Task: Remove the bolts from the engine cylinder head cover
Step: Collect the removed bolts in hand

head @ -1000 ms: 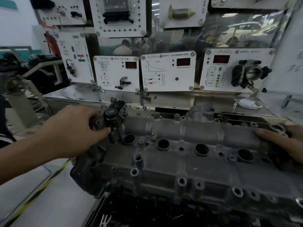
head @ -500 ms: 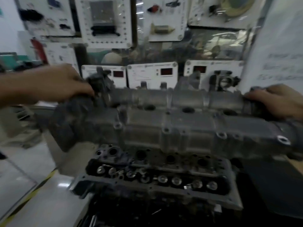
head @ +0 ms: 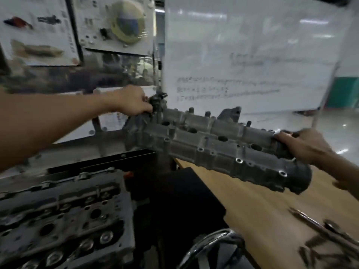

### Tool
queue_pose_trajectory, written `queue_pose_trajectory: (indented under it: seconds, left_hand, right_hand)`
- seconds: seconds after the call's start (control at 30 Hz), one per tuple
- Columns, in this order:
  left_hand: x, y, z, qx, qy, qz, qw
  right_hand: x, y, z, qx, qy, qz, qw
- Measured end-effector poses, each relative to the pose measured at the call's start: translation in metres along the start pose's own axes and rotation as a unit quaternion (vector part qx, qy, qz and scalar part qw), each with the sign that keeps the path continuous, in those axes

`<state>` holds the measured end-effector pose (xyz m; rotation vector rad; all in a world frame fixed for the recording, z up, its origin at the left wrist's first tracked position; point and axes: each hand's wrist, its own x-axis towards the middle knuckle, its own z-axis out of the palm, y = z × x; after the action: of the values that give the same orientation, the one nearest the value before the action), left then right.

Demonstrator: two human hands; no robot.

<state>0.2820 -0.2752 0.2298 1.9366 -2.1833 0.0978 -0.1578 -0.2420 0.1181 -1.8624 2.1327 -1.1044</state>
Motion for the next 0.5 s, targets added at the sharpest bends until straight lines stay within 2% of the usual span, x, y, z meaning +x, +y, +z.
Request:
queue_pose_trajectory:
  seconds: [0.07,0.2,0.37,0.5]
  left_hand:
    - [0.045,0.024,0.033,0.005,-0.004,0.064,0.998]
    - [0.094,0.066,0.11,-0.001,-0.046,0.129,0.991]
    - [0.139,0.09,0.187,-0.045,-0.076,0.113,0.99]
    - [0.159,0.103,0.203,-0.032,-0.102,0.106,0.989]
  right_hand:
    - [-0.002,0.046,0.007,-0.016,0.012,0.034,0.999]
    - [0.004,0.112,0.018,-0.057,0.022,0.075,0.995]
    - [0.031,0.158,0.035,-0.068,-0.025,0.122,0.99]
    - [0.043,0.199,0.073,-0.049,-0.041,0.148,0.987]
